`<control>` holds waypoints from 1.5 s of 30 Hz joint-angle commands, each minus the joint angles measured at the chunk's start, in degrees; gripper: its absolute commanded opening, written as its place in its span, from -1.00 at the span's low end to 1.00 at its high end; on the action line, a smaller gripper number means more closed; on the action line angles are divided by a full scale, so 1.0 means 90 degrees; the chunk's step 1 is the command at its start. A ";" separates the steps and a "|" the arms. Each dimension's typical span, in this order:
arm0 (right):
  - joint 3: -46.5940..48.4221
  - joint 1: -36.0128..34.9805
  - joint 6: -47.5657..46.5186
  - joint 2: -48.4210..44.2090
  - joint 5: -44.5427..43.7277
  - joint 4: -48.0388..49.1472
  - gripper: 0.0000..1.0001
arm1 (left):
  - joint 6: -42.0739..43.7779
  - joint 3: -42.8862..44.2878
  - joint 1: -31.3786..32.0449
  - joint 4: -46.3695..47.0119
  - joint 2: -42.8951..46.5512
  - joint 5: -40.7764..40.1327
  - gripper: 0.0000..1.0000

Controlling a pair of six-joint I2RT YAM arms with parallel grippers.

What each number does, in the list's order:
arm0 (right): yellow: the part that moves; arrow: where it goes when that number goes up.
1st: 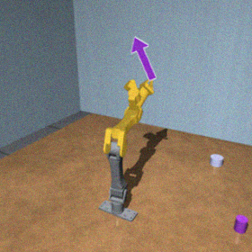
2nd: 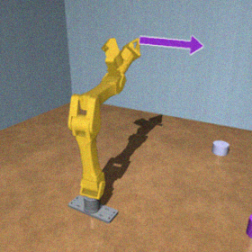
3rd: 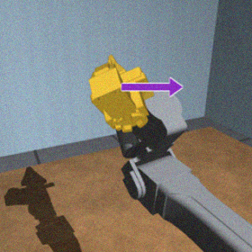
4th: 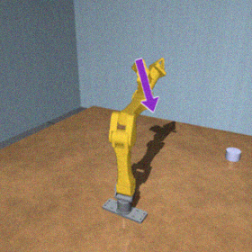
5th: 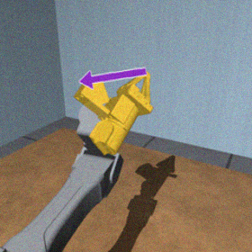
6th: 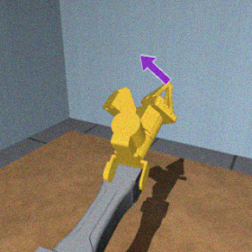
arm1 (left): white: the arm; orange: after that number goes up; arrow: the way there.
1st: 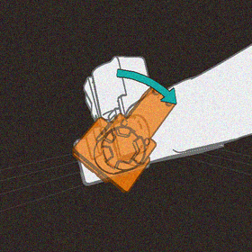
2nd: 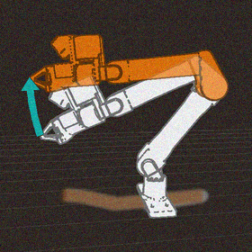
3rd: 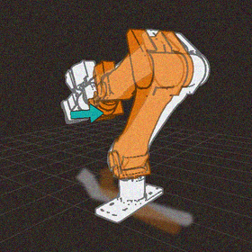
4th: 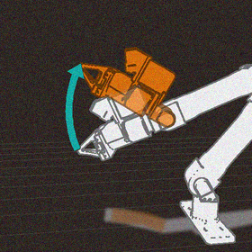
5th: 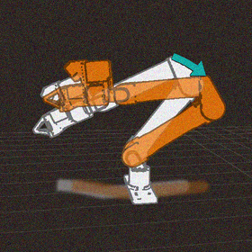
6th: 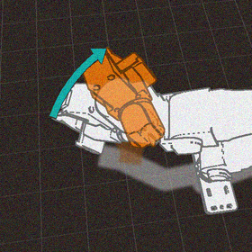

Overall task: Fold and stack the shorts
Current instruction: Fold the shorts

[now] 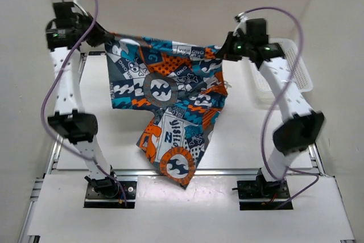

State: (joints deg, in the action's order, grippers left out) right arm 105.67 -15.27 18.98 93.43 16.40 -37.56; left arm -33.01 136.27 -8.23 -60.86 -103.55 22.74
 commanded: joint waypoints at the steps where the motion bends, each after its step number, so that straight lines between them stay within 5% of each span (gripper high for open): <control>1: 0.0279 0.0524 -0.0635 0.1100 -0.1394 -0.0153 -0.99 | 0.0377 0.0238 -0.0453 0.0747 -0.0921 -0.1921 -0.80; 10: 0.3685 0.0583 -0.0157 0.4588 -0.0661 -0.0534 -0.99 | 0.0377 0.0982 -0.0395 0.0747 -0.2596 -0.1921 -0.80; 24: 0.2333 0.0524 0.0430 0.3917 0.0219 -0.0241 -0.99 | 0.0504 0.0739 -0.0297 0.0874 -0.1955 -0.1951 -0.80; 34: 0.0880 0.0943 0.0137 0.2678 -0.0094 -0.0241 -0.99 | 0.0184 -0.3737 0.1430 0.0756 0.1793 -0.2058 -0.80; 45: -0.1923 0.1296 -0.0098 0.0998 -0.0434 -0.0299 -0.99 | -0.1672 -0.7580 0.3706 0.0815 0.3956 -0.2995 -0.80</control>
State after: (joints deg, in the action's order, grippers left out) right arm 92.79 -4.01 19.90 106.37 17.50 -40.21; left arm -42.37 72.44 23.05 -52.66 -70.00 1.58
